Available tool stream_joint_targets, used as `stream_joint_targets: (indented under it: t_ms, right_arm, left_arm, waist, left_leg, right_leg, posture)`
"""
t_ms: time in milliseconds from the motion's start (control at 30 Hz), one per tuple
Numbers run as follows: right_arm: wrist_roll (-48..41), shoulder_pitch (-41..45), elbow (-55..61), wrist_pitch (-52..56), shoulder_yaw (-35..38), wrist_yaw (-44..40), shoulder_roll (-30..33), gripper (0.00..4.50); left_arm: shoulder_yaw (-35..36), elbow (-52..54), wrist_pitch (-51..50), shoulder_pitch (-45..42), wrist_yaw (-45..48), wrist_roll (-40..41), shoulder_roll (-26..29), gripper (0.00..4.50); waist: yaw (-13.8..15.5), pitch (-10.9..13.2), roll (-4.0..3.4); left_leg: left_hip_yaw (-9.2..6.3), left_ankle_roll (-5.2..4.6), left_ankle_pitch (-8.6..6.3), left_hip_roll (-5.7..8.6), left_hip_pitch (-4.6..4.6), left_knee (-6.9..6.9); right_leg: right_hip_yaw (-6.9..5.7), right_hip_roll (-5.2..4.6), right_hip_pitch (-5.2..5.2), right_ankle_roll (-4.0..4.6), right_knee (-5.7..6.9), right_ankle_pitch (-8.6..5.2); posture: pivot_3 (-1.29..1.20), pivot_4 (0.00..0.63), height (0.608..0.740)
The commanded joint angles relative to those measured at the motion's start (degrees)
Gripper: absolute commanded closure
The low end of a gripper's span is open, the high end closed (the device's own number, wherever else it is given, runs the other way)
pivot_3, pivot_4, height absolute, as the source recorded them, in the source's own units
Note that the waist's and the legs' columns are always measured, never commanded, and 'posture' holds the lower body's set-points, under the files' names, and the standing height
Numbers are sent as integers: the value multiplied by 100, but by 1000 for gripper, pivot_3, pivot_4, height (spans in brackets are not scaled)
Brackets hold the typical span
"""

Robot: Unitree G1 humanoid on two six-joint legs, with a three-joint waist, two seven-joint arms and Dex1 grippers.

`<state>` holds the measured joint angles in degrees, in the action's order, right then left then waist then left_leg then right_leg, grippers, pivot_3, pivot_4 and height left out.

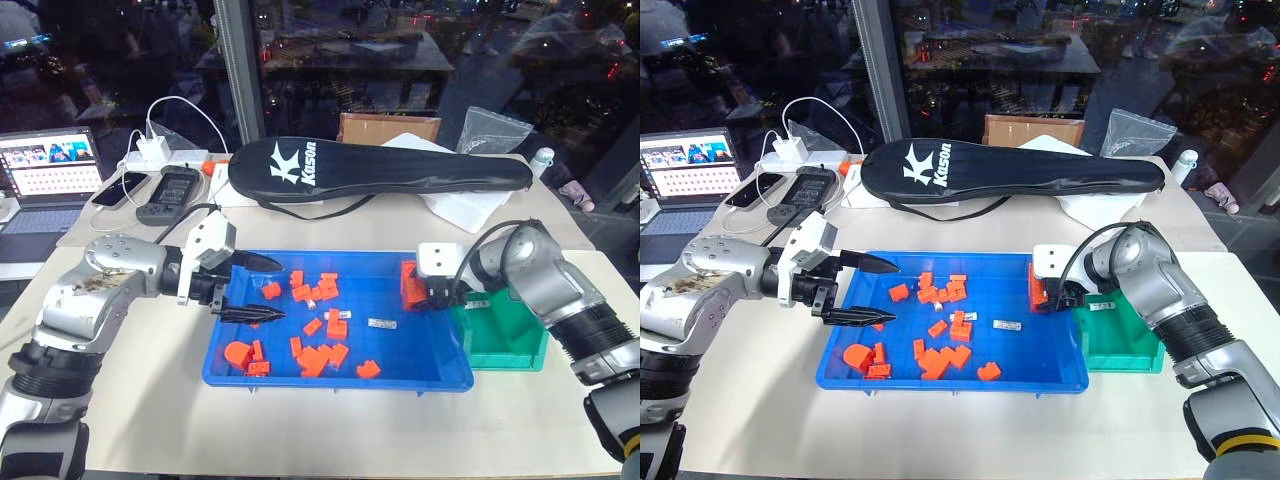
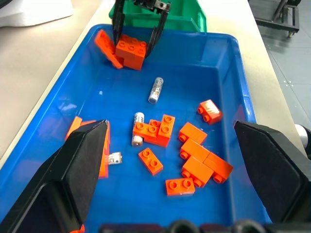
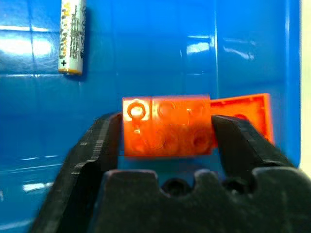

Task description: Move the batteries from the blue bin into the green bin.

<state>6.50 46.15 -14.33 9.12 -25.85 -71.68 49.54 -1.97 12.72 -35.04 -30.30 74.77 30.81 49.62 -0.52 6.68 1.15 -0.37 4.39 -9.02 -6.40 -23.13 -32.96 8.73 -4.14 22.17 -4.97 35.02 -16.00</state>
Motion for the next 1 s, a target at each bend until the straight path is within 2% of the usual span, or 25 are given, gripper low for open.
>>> stream_joint_targets:
  t_ms: [33,233,400,600,800,967,1000]
  right_arm:
    - [-214,213,454,285,417,-348,131,20]
    - [-793,153,1854,1441,619,-775,-23,20]
    - [-1282,-340,2666,2519,416,-689,-427,20]
    - [-588,-414,1897,2820,-5,98,-753,20]
    - [-243,-562,1600,2852,-247,208,-633,20]
    - [-155,-720,1745,2855,-354,138,-572,1364]
    - [-134,-734,1787,2854,-368,135,-556,1791]
  left_arm:
    - [187,193,38,4,-38,88,103,0]
    - [141,179,35,-27,-53,79,52,0]
    - [111,169,29,-61,-32,101,17,0]
    - [149,243,-33,-73,-41,142,51,0]
    - [235,339,-27,42,-125,188,92,0]
    - [216,366,-25,58,-153,192,87,0]
    - [209,358,-19,55,-152,189,82,0]
  waist:
    - [2,0,0]
    - [-19,-1,-4]
    - [-16,-1,-4]
    - [18,-1,-4]
    - [15,-1,-4]
    - [10,-2,-2]
    - [11,-2,-2]
  left_leg:
    - [0,0,0,0,0,0]
    - [0,0,0,0,4,2]
    - [0,0,0,-1,6,2]
    - [0,2,1,0,-2,-11]
    - [0,1,0,0,-3,-6]
    - [0,1,0,-1,0,-5]
    - [0,1,1,0,0,-6]
  right_leg:
    - [0,0,0,0,0,0]
    - [0,1,0,2,5,1]
    - [0,3,-1,0,7,-1]
    - [0,5,0,1,6,0]
    - [0,7,3,1,6,-1]
    - [0,9,1,0,6,-1]
    - [0,8,-1,-1,6,-2]
  posture:
    - [0,150,737]
    - [0,150,737]
    - [0,150,737]
    - [0,150,737]
    - [0,150,737]
    - [0,150,737]
    - [0,150,737]
